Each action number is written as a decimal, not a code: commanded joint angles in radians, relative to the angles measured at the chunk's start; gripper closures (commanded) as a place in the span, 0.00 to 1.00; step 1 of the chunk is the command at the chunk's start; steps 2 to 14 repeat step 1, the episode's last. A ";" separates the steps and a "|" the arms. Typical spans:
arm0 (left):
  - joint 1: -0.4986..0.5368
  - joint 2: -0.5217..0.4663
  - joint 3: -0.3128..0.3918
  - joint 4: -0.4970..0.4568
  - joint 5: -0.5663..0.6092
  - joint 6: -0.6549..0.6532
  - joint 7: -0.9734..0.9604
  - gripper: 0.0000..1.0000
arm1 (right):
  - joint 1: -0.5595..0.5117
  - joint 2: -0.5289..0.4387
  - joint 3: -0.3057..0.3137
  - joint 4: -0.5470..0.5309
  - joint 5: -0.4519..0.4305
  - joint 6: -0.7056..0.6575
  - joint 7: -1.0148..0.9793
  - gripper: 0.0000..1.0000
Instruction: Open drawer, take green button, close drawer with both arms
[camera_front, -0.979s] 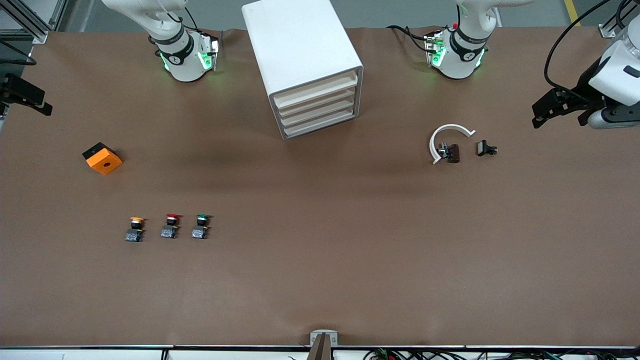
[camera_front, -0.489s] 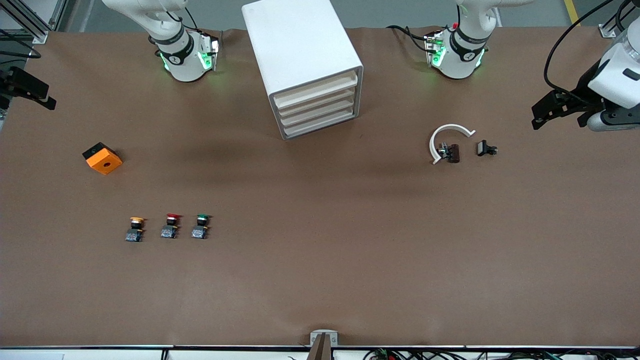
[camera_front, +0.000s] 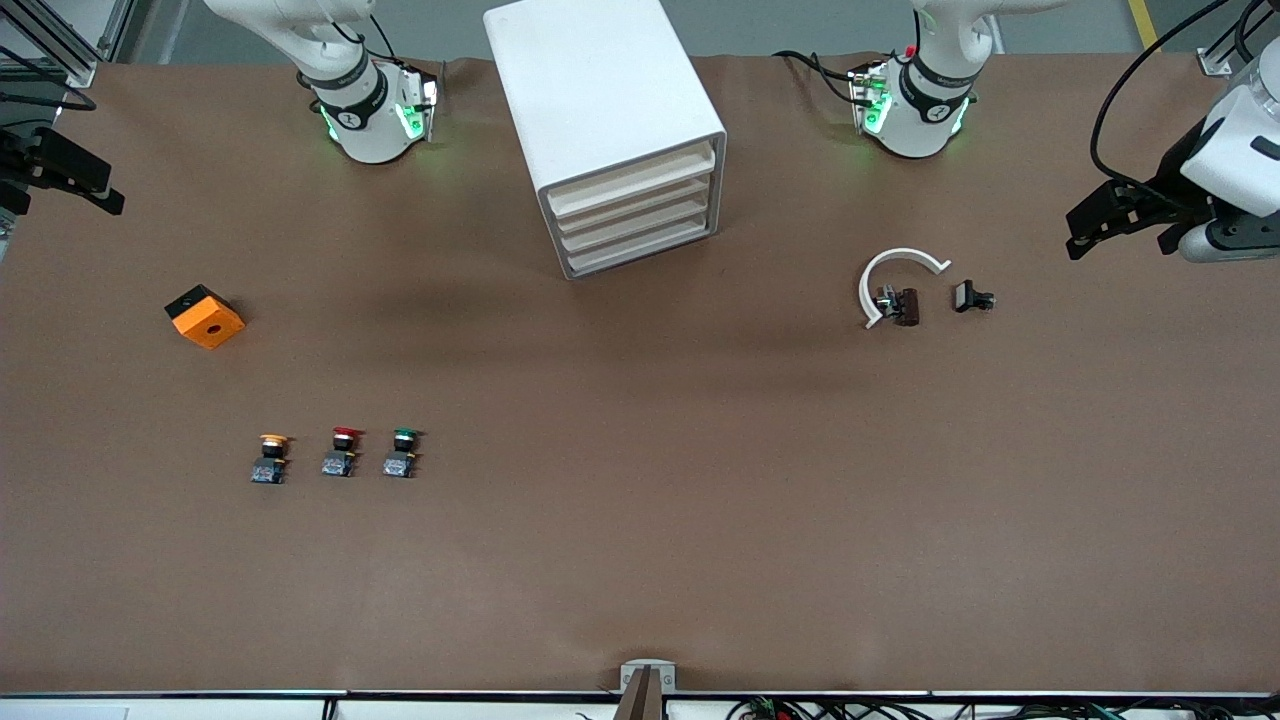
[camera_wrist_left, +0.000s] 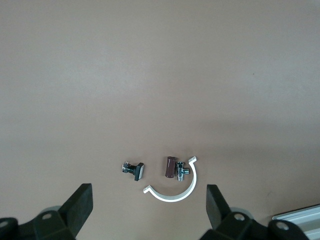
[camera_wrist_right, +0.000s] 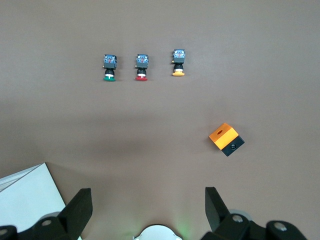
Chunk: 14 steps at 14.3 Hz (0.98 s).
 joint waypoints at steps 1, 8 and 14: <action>0.005 0.011 -0.003 0.031 0.007 -0.022 0.022 0.00 | -0.028 -0.052 0.017 -0.053 -0.001 0.040 0.007 0.00; 0.005 0.011 -0.003 0.031 0.007 -0.022 0.022 0.00 | -0.028 -0.052 0.017 -0.053 -0.001 0.040 0.007 0.00; 0.005 0.011 -0.003 0.031 0.007 -0.022 0.022 0.00 | -0.028 -0.052 0.017 -0.053 -0.001 0.040 0.007 0.00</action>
